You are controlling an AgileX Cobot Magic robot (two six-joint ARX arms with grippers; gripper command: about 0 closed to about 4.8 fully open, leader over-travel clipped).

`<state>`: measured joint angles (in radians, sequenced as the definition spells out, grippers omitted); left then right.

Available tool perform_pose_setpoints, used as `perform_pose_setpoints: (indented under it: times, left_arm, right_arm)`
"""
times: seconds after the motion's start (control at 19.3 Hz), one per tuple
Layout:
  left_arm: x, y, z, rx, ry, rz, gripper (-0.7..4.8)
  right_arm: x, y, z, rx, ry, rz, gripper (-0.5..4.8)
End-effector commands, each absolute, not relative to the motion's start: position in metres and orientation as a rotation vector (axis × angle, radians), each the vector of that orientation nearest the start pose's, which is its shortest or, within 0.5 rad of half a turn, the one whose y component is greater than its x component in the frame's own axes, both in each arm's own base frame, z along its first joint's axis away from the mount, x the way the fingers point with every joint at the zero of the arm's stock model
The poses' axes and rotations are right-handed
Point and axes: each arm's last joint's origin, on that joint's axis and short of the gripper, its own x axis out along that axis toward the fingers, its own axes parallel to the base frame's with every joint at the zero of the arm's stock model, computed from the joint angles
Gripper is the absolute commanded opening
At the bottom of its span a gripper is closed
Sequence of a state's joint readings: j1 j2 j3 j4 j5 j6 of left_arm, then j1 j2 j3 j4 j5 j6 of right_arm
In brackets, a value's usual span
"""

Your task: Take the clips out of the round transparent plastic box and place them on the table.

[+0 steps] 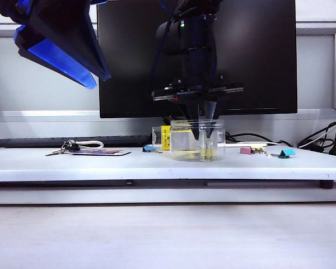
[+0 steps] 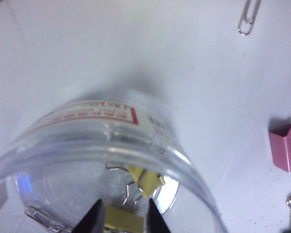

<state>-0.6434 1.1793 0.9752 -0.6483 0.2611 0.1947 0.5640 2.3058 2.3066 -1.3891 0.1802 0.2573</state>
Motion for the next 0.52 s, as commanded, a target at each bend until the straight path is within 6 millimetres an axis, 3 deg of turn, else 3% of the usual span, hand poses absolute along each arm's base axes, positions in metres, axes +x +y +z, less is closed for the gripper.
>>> perform_pose_setpoints:
  times: [0.05, 0.52]
  left_arm:
    - [0.182, -0.147, 0.286, 0.341, 0.777, -0.942, 2.14]
    - [0.182, -0.147, 0.285, 0.338, 0.784, -0.951, 2.14]
  right_arm:
    - [0.389, 0.242, 0.270, -0.284, 1.308, 0.150, 1.17]
    - [0.374, 0.233, 0.309, -0.385, 1.223, 0.306, 1.16]
